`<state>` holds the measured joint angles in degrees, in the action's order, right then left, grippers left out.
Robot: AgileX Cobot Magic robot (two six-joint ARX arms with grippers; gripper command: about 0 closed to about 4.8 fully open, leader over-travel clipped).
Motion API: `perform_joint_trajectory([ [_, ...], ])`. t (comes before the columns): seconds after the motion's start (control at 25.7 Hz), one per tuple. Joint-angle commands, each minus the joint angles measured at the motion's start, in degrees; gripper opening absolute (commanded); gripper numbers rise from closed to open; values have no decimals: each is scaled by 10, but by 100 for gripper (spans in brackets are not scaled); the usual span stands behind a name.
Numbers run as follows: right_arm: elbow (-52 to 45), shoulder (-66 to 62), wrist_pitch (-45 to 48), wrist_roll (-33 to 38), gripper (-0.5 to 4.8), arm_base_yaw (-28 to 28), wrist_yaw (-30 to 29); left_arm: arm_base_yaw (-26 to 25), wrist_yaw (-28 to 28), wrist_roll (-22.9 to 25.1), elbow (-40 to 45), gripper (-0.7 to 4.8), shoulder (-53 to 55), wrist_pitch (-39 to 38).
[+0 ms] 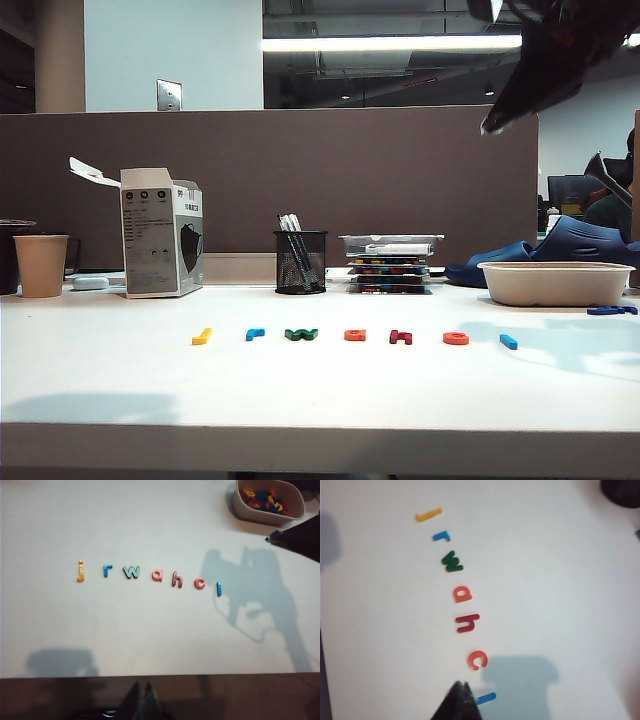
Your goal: Select the appropriate letters from the row of letter magnets placed on the table to arrange into the word "car".
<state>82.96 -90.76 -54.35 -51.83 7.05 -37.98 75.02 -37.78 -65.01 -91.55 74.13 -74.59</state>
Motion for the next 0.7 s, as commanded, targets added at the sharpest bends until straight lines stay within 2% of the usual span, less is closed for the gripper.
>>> perform_joint_trajectory([
  [0.04,1,-28,-8,-22,-1,29,19,-1,-6,1,-2,-5,-1,1],
  [0.12,1,-50,-17,-42,-1,55,52,-1,-6,1,-2,-5,-1,1],
  [0.31,1,-88,-19,-42,5,86,84,-1,-6,1,-2,-5,-1,1],
  [0.47,1,-109,-15,-43,71,108,152,-1,-6,1,-2,-5,-1,1],
  [0.7,1,-126,-5,-85,85,132,211,-1,-6,1,-2,-5,-1,1],
])
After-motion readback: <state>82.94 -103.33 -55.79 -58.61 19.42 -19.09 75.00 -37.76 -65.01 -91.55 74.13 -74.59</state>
